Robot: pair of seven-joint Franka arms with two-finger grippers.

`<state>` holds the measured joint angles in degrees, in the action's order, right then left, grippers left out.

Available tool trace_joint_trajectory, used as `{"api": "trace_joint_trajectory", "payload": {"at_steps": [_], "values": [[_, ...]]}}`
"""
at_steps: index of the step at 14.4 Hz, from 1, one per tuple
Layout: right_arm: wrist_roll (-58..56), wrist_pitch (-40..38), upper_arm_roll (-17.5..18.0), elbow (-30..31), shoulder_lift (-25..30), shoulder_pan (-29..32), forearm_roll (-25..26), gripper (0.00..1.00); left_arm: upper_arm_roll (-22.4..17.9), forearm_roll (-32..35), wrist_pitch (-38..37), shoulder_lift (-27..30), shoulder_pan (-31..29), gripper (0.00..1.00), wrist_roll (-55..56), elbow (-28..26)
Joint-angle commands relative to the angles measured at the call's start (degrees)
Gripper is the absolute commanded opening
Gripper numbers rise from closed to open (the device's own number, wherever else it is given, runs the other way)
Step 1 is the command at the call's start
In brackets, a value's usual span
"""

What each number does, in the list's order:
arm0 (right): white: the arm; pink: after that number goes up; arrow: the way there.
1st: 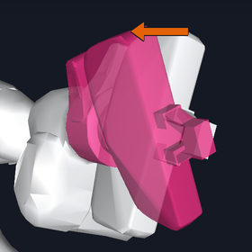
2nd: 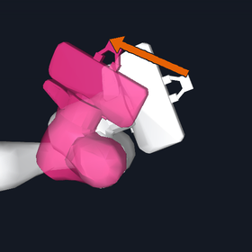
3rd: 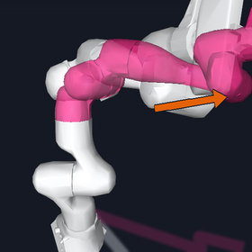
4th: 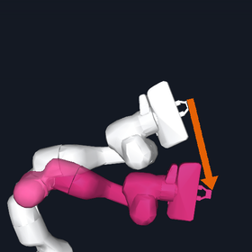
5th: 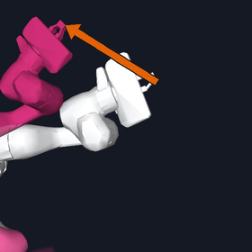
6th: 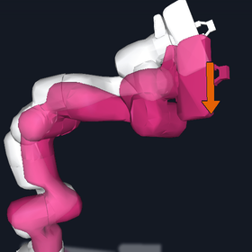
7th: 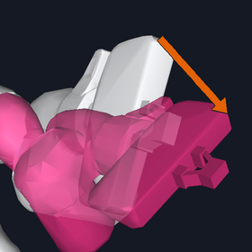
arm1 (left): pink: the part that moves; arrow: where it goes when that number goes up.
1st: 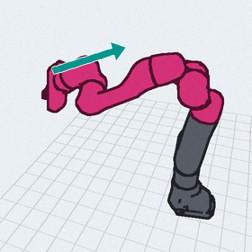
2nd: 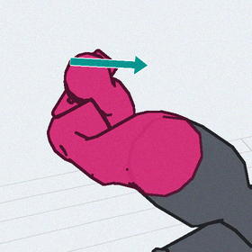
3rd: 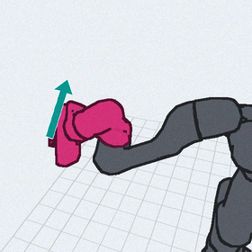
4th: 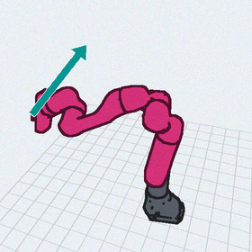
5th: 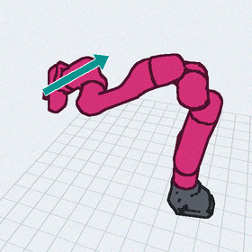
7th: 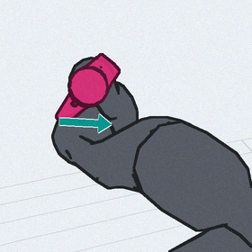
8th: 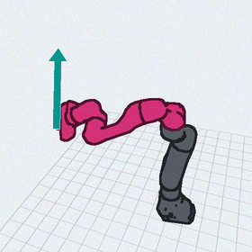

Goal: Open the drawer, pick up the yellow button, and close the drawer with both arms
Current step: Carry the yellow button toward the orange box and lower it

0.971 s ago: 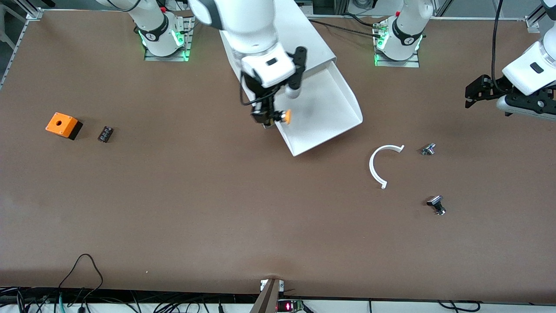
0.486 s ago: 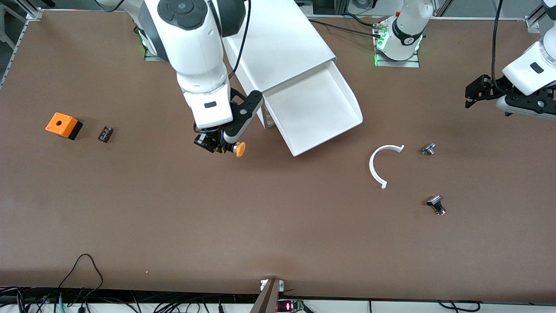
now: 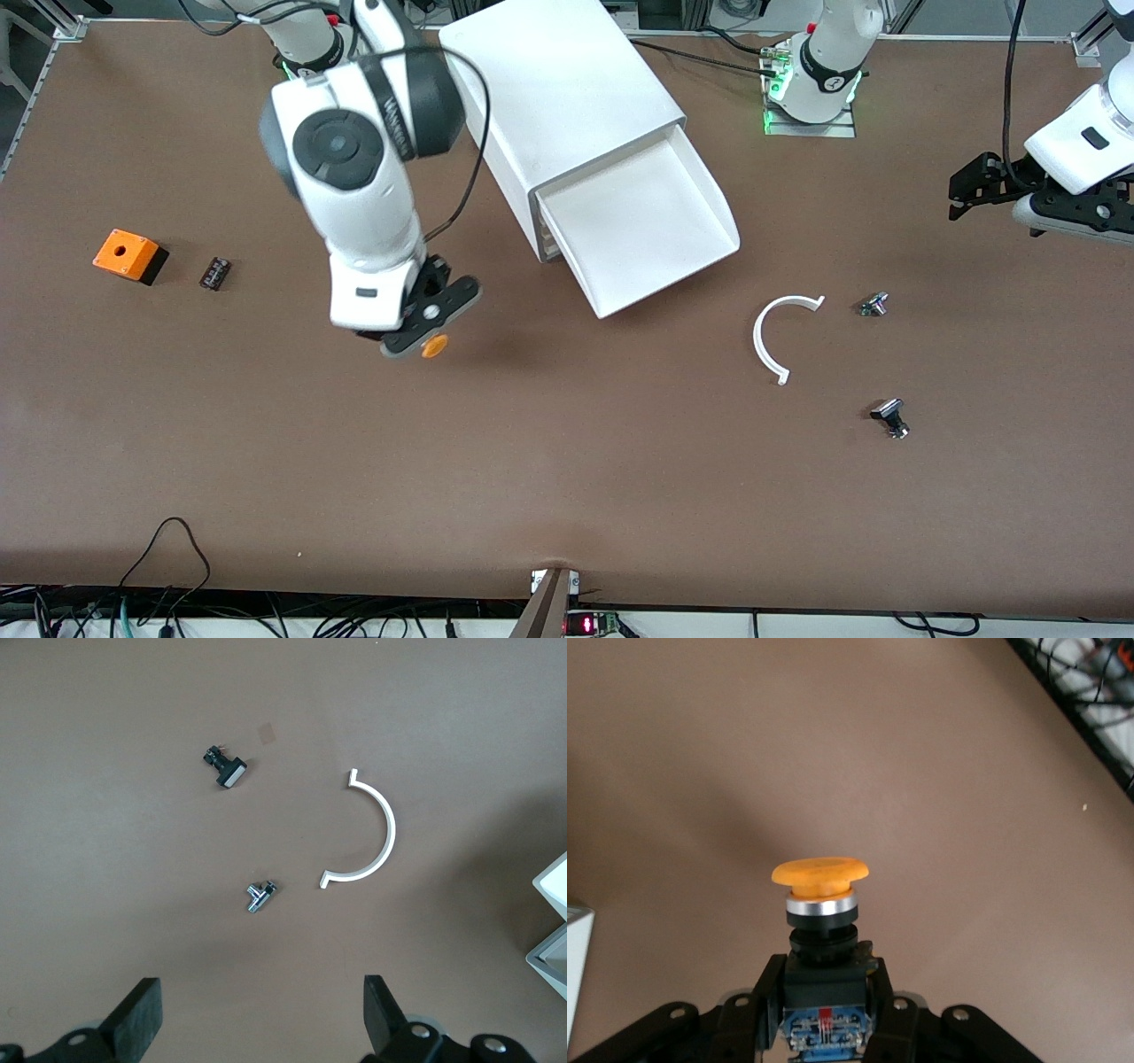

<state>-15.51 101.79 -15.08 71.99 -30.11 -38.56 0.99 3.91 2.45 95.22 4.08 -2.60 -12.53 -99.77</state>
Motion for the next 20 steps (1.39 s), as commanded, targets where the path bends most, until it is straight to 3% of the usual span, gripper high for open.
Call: {"api": "trace_joint_trajectory", "payload": {"at_steps": [1,10,14,17,20], "values": [[1.5,-0.4,0.4,2.2,0.9,2.3,-0.7,0.29,0.2,1.0,-1.6,-0.7,0.0,1.0,0.6,1.9],[2.8,0.4,0.6,3.9,-2.6,8.9,-2.7,0.29,0.4,0.9,-1.4,-1.9,0.0,1.0,0.0,2.7],[2.9,5.8,0.5,15.3,1.9,10.7,-2.7,0.29,0.4,1.0,-1.4,-1.8,0.1,1.0,0.0,2.7],[3.0,7.4,0.6,19.4,2.8,14.2,-2.8,0.29,0.6,1.0,-1.5,-1.9,0.5,1.0,0.0,3.3],[2.9,15.8,1.0,29.0,6.6,17.7,-2.7,0.29,0.6,1.0,-1.6,-1.9,0.6,1.0,-0.1,3.3]]}}
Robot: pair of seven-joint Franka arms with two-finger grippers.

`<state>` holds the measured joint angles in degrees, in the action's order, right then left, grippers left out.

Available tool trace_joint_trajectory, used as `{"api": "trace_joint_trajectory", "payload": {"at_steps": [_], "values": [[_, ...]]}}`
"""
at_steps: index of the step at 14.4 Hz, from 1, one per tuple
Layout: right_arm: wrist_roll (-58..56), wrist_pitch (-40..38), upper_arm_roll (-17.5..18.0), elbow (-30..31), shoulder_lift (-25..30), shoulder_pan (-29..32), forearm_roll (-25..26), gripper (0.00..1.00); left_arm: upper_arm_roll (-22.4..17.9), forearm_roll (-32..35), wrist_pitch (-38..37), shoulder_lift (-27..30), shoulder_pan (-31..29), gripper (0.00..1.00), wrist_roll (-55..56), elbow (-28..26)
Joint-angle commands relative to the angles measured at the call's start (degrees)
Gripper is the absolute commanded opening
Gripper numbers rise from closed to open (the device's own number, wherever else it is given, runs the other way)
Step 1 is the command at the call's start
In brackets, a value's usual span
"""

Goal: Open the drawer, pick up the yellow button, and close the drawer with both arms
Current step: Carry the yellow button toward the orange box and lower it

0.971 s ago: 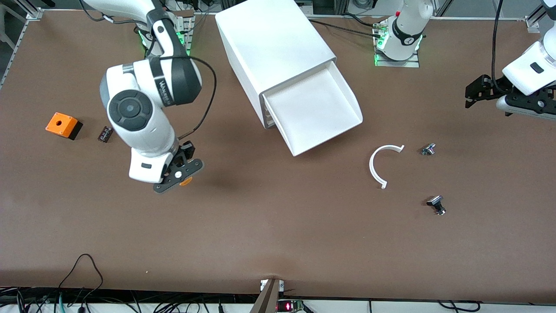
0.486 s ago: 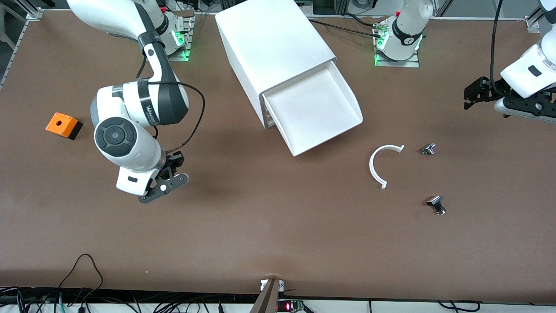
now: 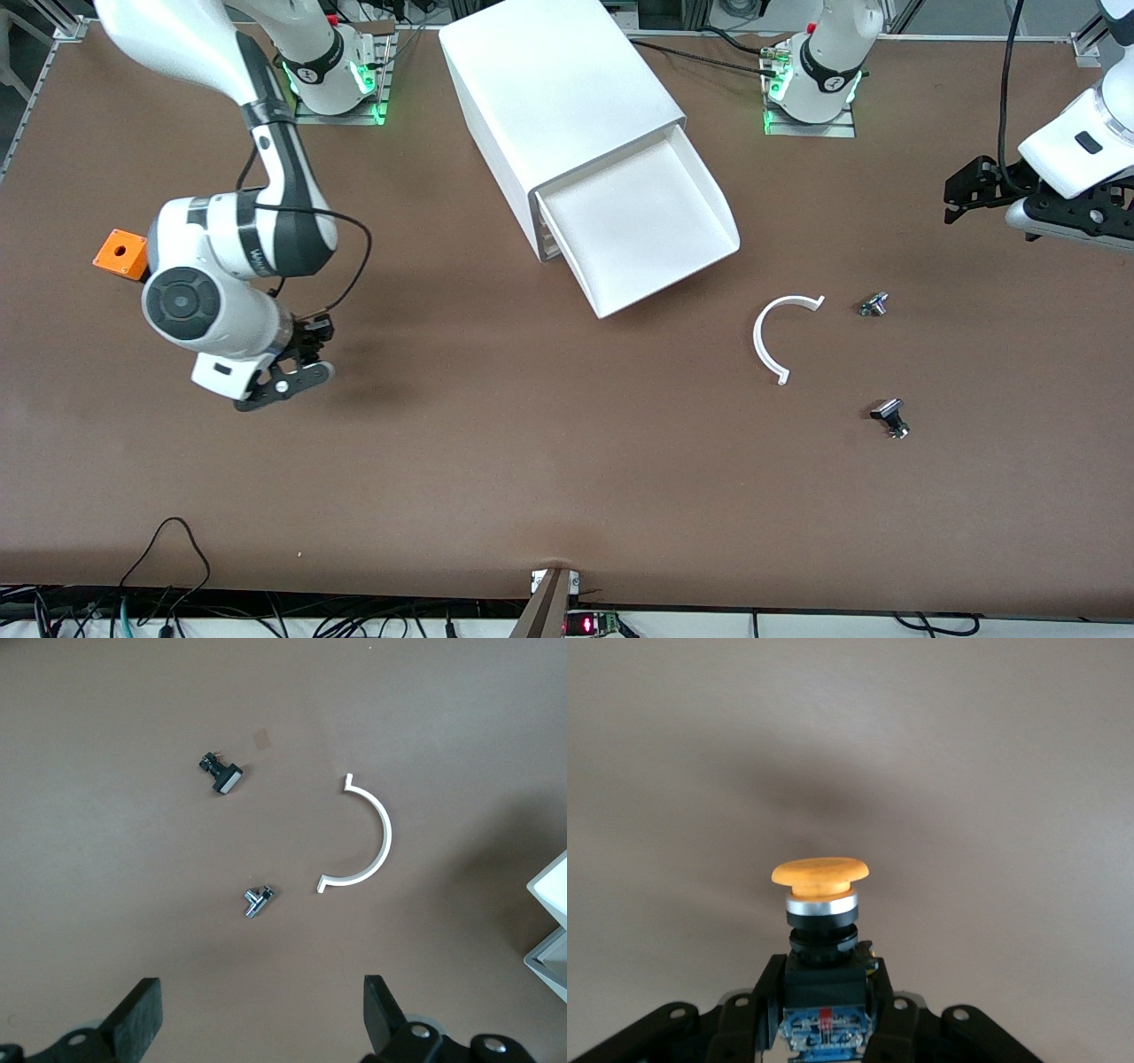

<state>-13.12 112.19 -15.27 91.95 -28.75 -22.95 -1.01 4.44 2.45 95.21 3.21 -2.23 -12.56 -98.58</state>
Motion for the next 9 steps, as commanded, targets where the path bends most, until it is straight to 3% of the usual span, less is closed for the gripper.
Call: {"api": "trace_joint_trajectory", "payload": {"at_steps": [1,5,9], "values": [[0.5,8.4,1.3,12.3,6.4,2.8,-0.7,0.29,0.0,1.0,-1.7,-0.9,0.2,1.0,0.0,2.1],[0.0,21.5,1.4,26.1,10.2,4.1,-0.7,0.29,0.0,1.0,-1.7,-1.0,0.1,1.0,-0.1,2.1],[-1.4,30.1,1.4,34.1,10.1,7.9,-0.7,0.3,0.0,1.0,-1.7,-1.0,0.0,1.0,-0.1,2.1]]}}
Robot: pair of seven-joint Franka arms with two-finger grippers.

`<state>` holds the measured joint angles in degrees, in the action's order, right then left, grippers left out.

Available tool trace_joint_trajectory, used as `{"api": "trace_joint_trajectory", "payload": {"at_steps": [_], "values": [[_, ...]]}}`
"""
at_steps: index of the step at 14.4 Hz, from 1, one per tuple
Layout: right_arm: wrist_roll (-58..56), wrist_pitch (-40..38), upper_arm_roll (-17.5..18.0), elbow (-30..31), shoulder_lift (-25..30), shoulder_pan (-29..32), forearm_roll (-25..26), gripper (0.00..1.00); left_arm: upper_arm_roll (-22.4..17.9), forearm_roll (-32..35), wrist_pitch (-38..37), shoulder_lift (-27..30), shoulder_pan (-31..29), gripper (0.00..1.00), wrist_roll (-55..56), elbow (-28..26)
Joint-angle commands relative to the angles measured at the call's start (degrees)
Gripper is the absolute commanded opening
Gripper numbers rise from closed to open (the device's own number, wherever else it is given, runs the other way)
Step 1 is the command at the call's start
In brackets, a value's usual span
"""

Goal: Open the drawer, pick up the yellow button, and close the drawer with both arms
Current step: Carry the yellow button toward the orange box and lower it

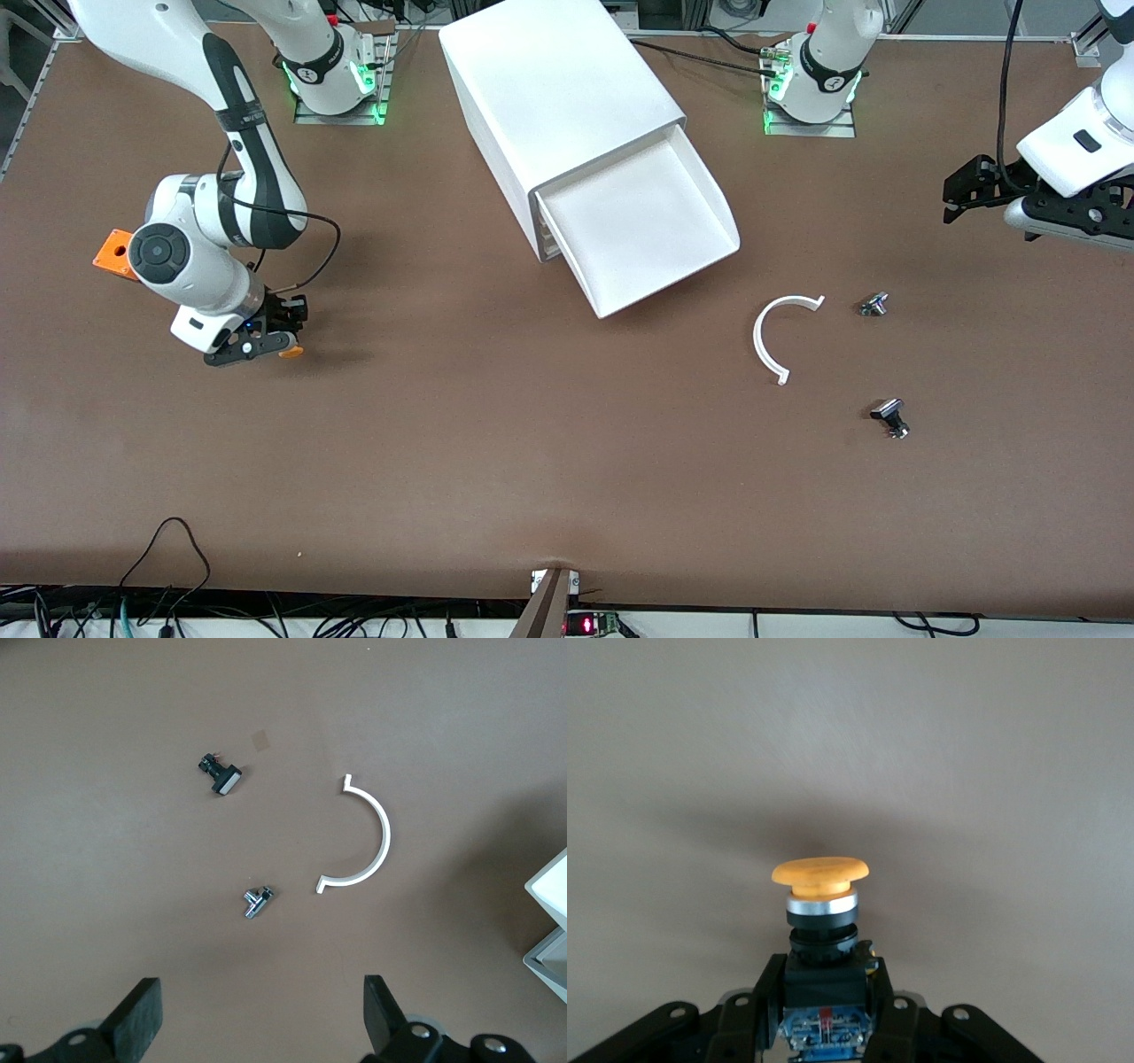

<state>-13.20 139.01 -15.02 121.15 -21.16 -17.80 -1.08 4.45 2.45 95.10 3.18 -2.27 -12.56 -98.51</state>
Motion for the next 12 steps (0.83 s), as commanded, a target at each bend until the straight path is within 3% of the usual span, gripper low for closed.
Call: {"api": "trace_joint_trajectory", "payload": {"at_steps": [1,5,9,10,11,12], "values": [[-2.3,3.8,1.1,5.3,1.7,3.8,-0.6,0.3,0.0,1.0,-1.6,-1.0,0.1,1.0,-0.1,2.0],[-5.8,4.2,1.1,7.8,0.7,6.7,-0.6,0.32,0.0,1.0,-1.6,-1.0,0.0,1.0,-0.1,2.0],[-8.9,4.6,1.1,7.4,-1.7,8.3,-0.7,0.43,0.0,1.0,-1.6,-0.9,0.0,1.0,-0.1,2.0],[-9.0,5.0,1.1,7.4,-2.0,8.6,-0.7,0.53,0.0,1.0,-1.6,-0.9,0.0,1.0,-0.1,2.0],[-8.9,5.0,1.1,7.3,-1.9,8.6,-0.7,0.7,0.0,1.0,-1.6,-1.0,0.0,1.0,-0.1,2.0],[-8.7,4.9,1.2,7.0,-1.4,8.6,-0.7,1.0,0.0,1.0,-1.6,-1.0,0.0,1.0,-0.1,1.9]]}}
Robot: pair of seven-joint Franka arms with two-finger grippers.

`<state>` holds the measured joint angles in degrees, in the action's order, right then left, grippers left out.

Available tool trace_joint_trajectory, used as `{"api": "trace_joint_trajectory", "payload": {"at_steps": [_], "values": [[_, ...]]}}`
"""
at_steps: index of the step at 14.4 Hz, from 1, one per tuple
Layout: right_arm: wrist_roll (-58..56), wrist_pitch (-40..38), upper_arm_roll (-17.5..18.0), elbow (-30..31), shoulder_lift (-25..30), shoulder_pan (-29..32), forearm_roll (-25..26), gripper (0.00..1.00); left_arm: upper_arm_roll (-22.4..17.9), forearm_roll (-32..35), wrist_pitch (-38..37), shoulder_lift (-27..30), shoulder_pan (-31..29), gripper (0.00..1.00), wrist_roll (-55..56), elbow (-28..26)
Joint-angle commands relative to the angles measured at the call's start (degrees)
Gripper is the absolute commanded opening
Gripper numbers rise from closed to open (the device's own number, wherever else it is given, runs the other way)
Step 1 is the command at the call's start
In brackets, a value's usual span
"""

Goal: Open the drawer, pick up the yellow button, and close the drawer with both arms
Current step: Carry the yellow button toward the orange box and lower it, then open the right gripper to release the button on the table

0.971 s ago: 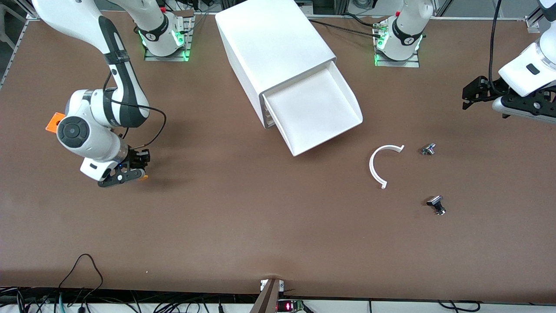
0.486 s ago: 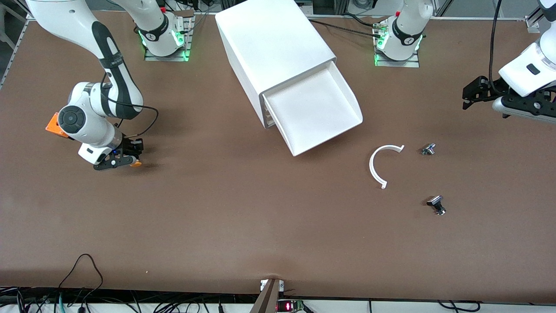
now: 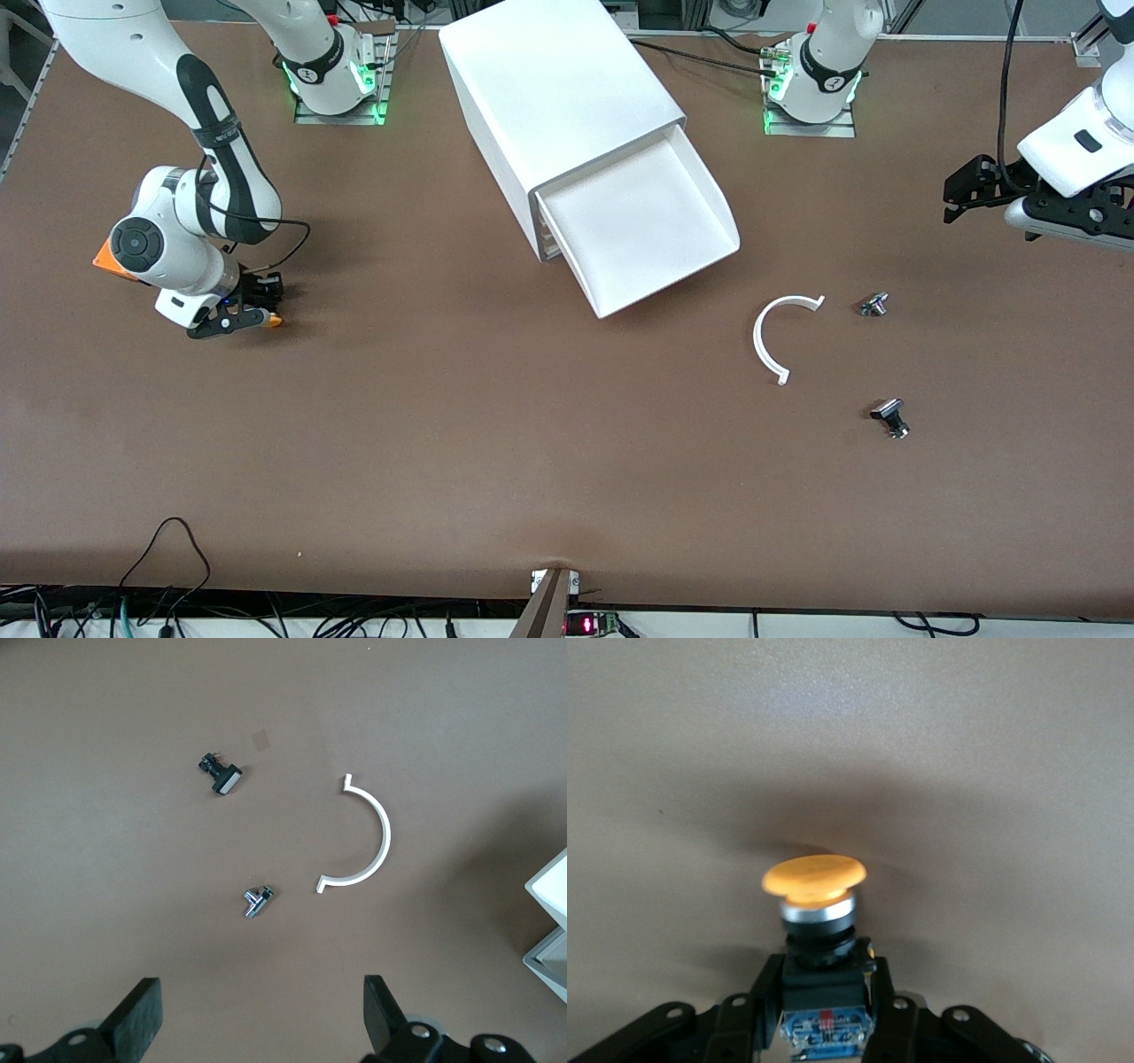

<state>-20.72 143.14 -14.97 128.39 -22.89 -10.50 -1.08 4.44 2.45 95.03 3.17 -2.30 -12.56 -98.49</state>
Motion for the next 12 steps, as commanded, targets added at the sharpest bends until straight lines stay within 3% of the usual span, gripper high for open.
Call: {"api": "trace_joint_trajectory", "payload": {"at_steps": [1,5,9,12], "values": [[-0.8,0.3,1.5,-1.0,0.7,1.2,-0.7,1.0,0.0,1.0,-1.5,-0.9,0.0,1.0,-0.1,1.9],[0.3,-6.7,4.5,-8.0,1.6,1.2,-0.8,1.0,0.0,1.0,-1.5,-1.0,-0.1,1.0,-0.1,1.9],[1.1,-21.5,6.2,-20.8,2.1,1.2,-0.9,1.0,0.0,1.0,-1.5,-0.9,-0.1,1.0,0.0,1.9],[1.5,-32.0,6.4,-29.1,2.4,1.2,-6.4,1.0,0.0,1.1,-1.1,-2.5,0.0,1.0,0.2,2.6]]}}
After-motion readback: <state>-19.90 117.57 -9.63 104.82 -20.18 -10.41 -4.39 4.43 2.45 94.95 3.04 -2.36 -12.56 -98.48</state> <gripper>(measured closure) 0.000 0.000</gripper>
